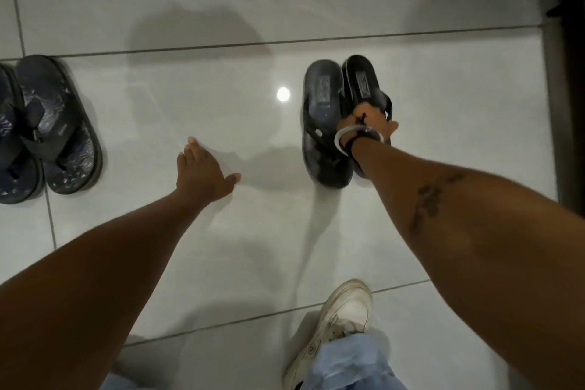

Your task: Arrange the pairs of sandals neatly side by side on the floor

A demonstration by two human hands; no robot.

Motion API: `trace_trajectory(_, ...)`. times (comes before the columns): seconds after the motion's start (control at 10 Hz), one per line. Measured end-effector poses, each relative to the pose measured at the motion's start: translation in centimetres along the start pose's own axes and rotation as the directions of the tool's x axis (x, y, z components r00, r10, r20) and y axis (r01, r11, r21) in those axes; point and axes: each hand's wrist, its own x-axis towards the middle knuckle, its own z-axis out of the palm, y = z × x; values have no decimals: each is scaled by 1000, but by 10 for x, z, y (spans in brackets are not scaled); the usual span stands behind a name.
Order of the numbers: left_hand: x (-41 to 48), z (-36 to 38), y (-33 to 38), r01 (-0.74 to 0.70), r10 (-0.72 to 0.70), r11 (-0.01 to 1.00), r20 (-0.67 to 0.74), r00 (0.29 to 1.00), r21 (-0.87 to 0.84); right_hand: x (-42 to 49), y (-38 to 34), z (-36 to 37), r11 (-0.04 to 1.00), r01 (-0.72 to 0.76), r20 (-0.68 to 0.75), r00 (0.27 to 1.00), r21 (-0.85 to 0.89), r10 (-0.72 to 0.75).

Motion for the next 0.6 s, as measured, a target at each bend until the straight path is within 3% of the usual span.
trace_trajectory(0.2, 2, 4, -3, -7, 9, 999, -32, 999, 37, 36, -29, 1, 999, -40, -87, 996, -28, 37)
trace_trajectory(0.4, 2, 2, -3, -21, 21, 1000, -13, 1000, 17, 37, -34, 10, 998, -47, -83, 996, -32, 44)
trace_trajectory(0.5, 1, -15, -7, -17, 17, 1000, 51, 999, 10, 28, -32, 2, 999, -32, 2, 999, -11, 32)
trace_trajectory(0.6, -11, -57, -14, -29, 28, 998, -13, 1000, -56, 4, -43, -29, 995, 75, 105, 991, 61, -81)
